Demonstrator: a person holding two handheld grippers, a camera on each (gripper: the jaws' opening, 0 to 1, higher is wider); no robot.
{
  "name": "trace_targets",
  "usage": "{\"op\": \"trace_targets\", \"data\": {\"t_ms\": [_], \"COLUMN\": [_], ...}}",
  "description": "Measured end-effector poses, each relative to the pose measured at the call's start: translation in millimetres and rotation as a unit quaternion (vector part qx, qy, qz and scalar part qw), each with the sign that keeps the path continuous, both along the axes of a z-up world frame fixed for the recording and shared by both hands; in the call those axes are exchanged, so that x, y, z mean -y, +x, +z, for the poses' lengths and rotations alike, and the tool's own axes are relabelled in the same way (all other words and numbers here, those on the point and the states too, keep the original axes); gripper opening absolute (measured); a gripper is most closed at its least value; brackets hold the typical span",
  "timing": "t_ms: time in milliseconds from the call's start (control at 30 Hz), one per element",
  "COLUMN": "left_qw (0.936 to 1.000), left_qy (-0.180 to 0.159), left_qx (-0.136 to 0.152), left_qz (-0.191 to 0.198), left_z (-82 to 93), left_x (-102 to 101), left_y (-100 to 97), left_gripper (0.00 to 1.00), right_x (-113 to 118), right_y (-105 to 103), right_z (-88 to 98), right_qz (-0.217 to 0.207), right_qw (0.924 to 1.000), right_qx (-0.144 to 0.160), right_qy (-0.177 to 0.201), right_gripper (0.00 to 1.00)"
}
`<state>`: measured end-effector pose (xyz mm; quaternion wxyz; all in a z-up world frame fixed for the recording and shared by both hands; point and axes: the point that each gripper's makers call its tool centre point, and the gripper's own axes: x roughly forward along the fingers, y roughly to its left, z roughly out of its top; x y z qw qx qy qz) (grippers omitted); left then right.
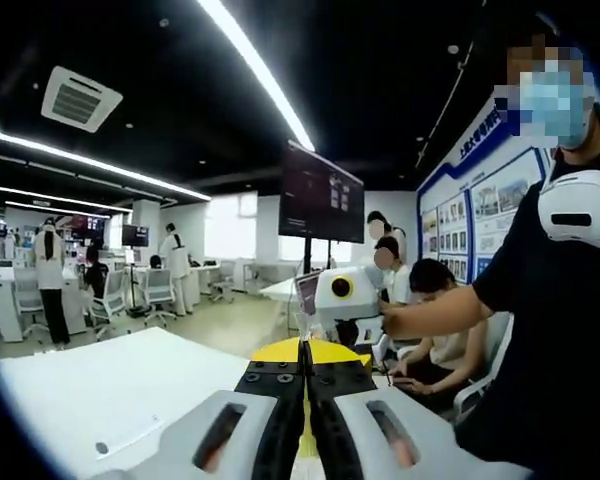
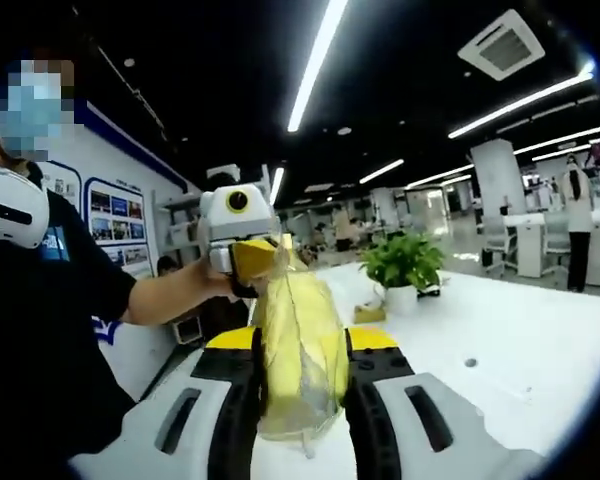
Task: Compare the silicone blocks by pressing each to a similar depth, holding the contact briefly, and releasing to observe deformation and rebound differences across the visible hardness samples.
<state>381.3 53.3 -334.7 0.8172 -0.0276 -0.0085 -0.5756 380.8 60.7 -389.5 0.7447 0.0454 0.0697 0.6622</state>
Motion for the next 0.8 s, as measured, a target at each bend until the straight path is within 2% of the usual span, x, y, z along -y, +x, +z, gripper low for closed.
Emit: {"op": "trace_targets", "data": {"t_ms": [133,200,333,400,533,600,667,800], "left_qw": [0.9998,0.9996,0.9992,0.9993,0.9991,0.9989,0.9989,0.9987], "left_qy": [0.015,0.022,0.031,0.030,0.030,0.028,0.027,0.026], "left_qx": [-0.007,-0.005,-0.011,-0.010,-0.011,-0.015,-0.019,-0.020], "left_qz": [0.011,0.017,0.020,0.022,0.027,0.033,0.034,0.038], "left_z": [-8.7,-12.8,-19.5,-19.7,-20.0,-20.9,-21.9,-22.6], "left_x": [-5,-7,-10,-11,-13,-16,-18,-20], "left_y": [3.4,4.9,6.1,6.7,9.0,11.8,12.5,13.4], "left_gripper": [0.00,0.00,0.00,0.00,0.00,0.00,0.00,0.00], "right_x": [-4,-3,-4,-4,-7,-9,-9,-12], "right_y": [-1,0,1,3,5,8,9,10], "right_z": [-8.2,-10.7,-17.2,-17.0,-16.9,-18.2,-18.9,-19.4], "right_qz": [0.000,0.002,0.007,0.005,0.008,0.008,0.006,0.009], "right_qw": [0.9995,0.9994,0.9981,0.9975,0.9970,0.9970,0.9966,0.9966], "right_qx": [0.019,0.010,0.019,0.033,0.036,0.028,0.037,0.038], "right_qy": [-0.025,-0.034,-0.059,-0.062,-0.068,-0.071,-0.073,-0.073], "right_gripper": [0.18,0.14,0.09,0.08,0.06,0.06,0.06,0.06]}}
